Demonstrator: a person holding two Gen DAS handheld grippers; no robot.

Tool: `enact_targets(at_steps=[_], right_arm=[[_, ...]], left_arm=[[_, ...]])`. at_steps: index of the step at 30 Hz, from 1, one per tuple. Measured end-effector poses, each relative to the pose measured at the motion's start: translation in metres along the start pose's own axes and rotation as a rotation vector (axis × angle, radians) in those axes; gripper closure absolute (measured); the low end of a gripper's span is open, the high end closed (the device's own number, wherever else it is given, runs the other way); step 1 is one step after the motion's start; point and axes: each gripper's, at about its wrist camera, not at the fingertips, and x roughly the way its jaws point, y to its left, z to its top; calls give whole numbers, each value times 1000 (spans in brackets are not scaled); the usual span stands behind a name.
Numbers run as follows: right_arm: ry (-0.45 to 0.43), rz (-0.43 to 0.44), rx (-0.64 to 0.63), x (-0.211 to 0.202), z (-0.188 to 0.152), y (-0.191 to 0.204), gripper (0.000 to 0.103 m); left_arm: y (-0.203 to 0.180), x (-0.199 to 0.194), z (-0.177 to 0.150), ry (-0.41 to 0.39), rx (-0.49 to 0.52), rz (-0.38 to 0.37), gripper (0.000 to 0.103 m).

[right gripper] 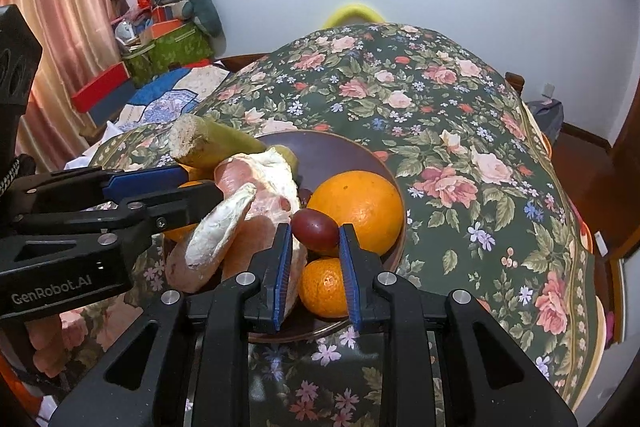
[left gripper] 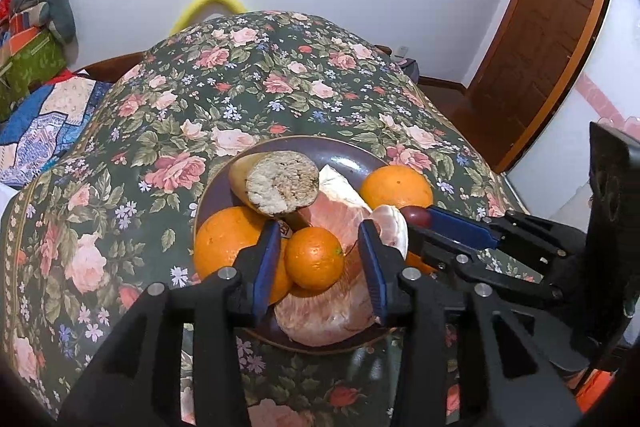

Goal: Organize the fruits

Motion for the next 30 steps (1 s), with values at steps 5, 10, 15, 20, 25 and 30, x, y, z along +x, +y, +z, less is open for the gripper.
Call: enact_targets(at_steps=[5, 10, 15, 20, 25, 30], right_arm=[[4, 6, 8, 0, -1, -1, 73], [-8, 3, 22, -6, -1, -2, 72], [-52, -5, 43, -30, 5, -3, 72], [-146, -19, 38, -82, 13, 6, 72], [-267, -17, 52, -145, 15, 17, 72], [-390, -31, 36, -212, 7, 38, 72]], left_arm=[[3, -6, -2, -10, -22, -5, 52], [7, -12, -4, -12, -43, -7, 52], [4, -37, -4, -53, -42, 10, 52], [-9, -86, -4, -130, -9, 21, 52], [-28, -155, -12, -253, 19, 38, 42], [-49, -224, -26, -385, 49, 69, 34]])
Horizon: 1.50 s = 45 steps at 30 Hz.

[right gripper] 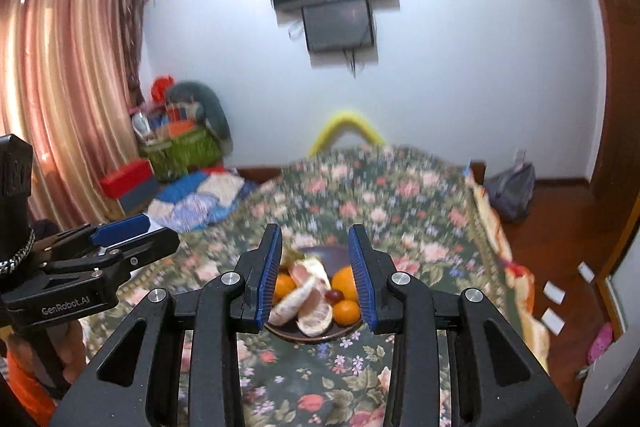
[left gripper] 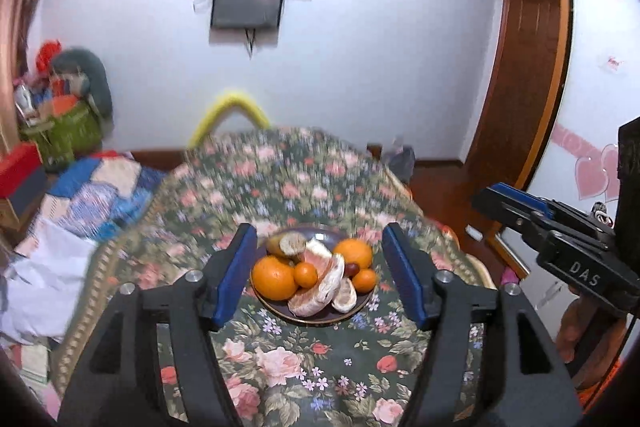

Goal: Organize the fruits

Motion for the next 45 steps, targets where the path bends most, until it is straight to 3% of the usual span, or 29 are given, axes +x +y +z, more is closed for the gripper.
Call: enact_targets(at_steps=[10, 15, 17, 21, 24, 45], right_arm=[[-172, -2, -13, -84, 1, 28, 43], [-215, -35, -36, -97, -3, 37, 29], [-221, -43, -37, -97, -4, 38, 19], [-237, -60, -32, -103, -10, 40, 12], [-244, -83, -29, -106, -12, 40, 0], [-246, -91, -38, -112, -16, 44, 0]], left_arm=[[-30, -109, 0, -236, 76, 47, 2], [-40, -131, -6, -269, 99, 52, 0], [-40, -135, -7, -271, 95, 53, 0], [-38, -137, -9, -273, 79, 56, 0], [-36, -135, -10, -270, 71, 54, 0], [-34, -138, -12, -273, 65, 55, 0]])
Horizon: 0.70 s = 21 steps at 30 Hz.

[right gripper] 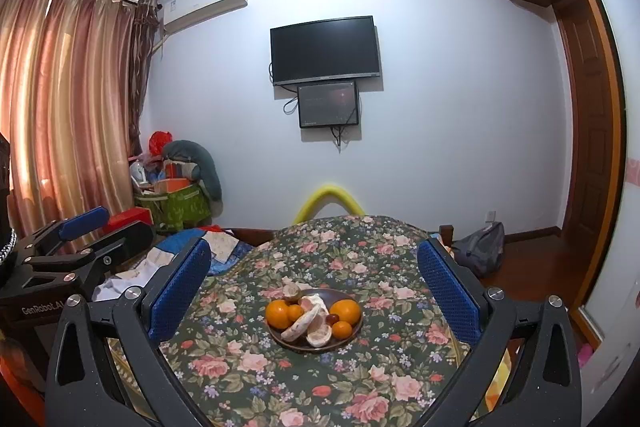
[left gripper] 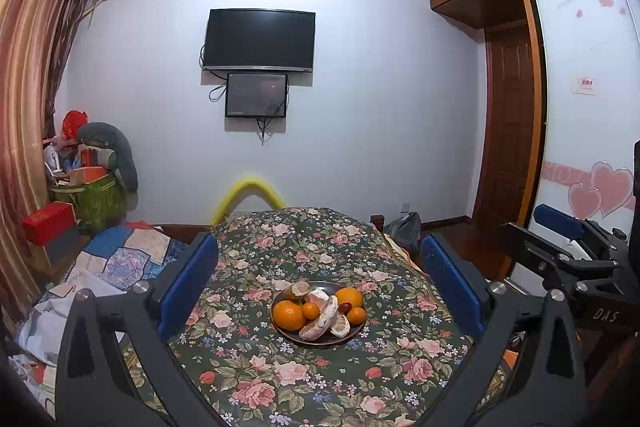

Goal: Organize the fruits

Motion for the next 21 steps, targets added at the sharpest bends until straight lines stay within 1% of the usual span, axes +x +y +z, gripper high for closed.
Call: enact_targets(at_steps=[21], right_arm=[[6, -7, -2, -1, -1, -3, 0]], left_arm=[[-1, 5, -1, 6, -9, -7, 0]])
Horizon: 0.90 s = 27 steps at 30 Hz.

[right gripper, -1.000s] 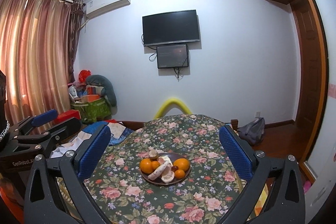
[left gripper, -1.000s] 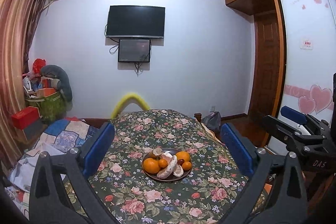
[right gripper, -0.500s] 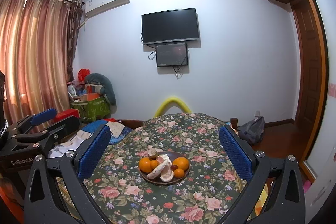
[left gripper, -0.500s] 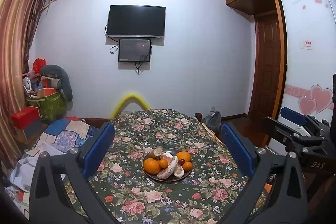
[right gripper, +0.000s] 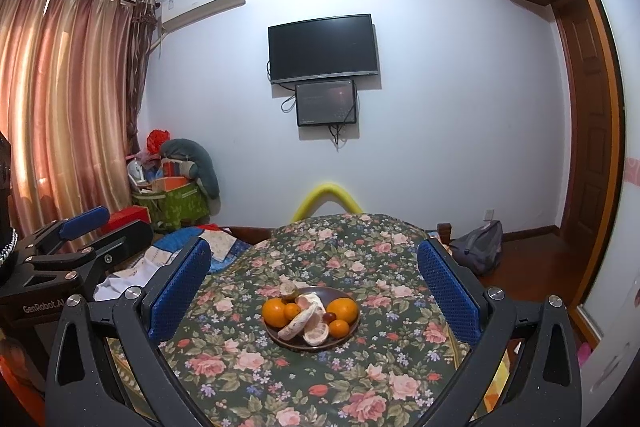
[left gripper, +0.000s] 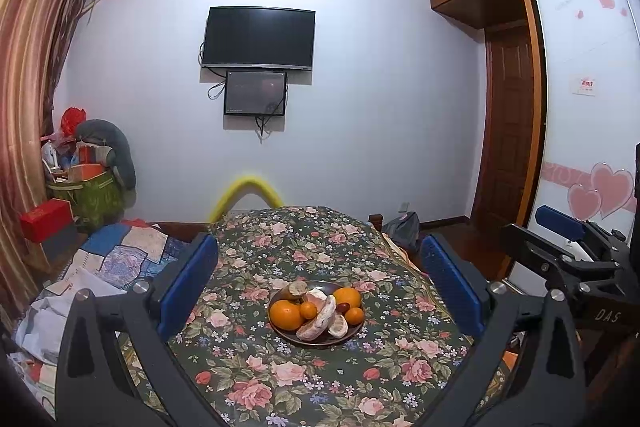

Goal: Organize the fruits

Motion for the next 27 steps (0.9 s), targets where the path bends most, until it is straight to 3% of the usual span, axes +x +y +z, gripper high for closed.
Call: enact_targets(at_steps=[27], right_arm=[[6, -11, -4, -2, 3, -2, 0]], left_arm=[[0, 4, -2, 7, -8, -1, 0]])
